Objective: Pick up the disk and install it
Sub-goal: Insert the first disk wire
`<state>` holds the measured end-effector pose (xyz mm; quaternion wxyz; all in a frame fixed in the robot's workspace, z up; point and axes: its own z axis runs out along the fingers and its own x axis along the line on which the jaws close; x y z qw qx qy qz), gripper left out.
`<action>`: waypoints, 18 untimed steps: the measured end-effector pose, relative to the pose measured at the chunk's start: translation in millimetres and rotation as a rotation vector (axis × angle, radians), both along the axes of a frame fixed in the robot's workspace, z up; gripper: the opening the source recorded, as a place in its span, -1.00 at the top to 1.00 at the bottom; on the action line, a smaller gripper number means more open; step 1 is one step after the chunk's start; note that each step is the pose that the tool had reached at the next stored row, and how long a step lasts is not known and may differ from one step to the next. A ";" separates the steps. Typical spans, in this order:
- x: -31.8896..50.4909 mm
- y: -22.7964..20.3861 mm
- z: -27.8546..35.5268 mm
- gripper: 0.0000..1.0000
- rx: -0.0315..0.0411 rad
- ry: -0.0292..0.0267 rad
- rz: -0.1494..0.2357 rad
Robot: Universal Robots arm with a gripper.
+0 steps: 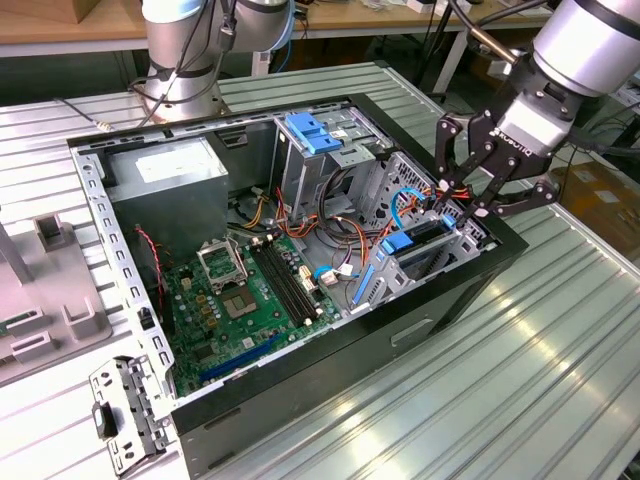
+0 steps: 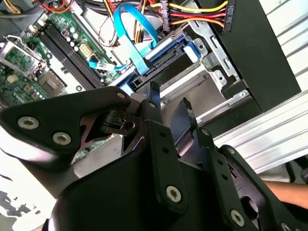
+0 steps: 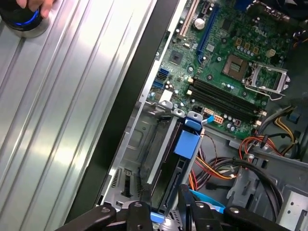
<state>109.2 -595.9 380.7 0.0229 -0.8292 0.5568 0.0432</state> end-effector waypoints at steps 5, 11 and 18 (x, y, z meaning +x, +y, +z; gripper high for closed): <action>0.0 0.0 0.0 0.28 0.0000 0.0000 0.058; 0.0 0.0 0.0 0.28 0.0000 0.0000 0.147; 0.0 0.0 -0.1 0.28 0.0001 0.0000 0.277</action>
